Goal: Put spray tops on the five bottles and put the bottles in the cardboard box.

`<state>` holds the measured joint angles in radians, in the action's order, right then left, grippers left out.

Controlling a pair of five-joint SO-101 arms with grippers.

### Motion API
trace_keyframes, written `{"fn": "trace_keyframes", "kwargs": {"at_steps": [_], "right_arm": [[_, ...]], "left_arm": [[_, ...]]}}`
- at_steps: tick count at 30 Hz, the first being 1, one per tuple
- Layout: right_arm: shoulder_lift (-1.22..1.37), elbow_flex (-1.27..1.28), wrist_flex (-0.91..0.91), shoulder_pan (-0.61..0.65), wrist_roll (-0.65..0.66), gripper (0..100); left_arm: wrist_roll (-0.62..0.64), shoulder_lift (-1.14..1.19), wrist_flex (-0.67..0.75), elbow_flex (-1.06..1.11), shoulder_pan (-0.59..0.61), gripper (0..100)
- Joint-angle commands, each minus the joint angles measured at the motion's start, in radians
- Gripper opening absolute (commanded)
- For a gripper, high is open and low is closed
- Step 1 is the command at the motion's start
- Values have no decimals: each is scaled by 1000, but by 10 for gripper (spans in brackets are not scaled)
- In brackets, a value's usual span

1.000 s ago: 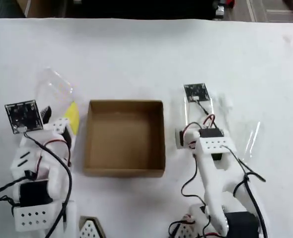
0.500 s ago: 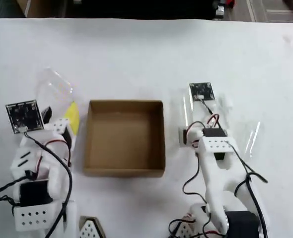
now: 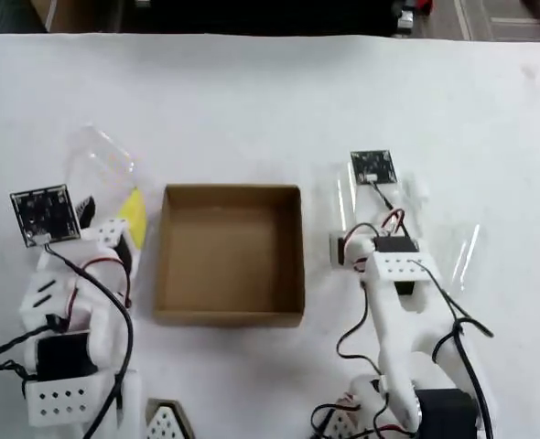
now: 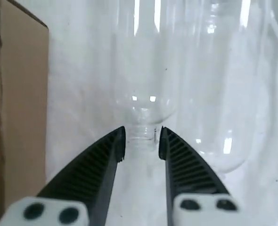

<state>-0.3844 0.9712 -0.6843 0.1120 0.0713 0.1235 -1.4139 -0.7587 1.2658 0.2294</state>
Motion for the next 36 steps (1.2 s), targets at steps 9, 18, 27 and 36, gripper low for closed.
{"fn": "trace_keyframes", "kwargs": {"at_steps": [9, 18, 27, 36], "right_arm": [[-1, -20, 36, -7, -8, 94], [61, -48, 38, -13, -8, 94], [61, -48, 39, -15, -9, 12], [-25, -68, -39, -28, 0, 16]], "left_arm": [[-9, -12, 8, -6, -13, 222], [-9, -12, 5, -6, -13, 222], [-11, -12, 5, -8, -13, 222], [-11, -12, 9, -6, -13, 222]]}}
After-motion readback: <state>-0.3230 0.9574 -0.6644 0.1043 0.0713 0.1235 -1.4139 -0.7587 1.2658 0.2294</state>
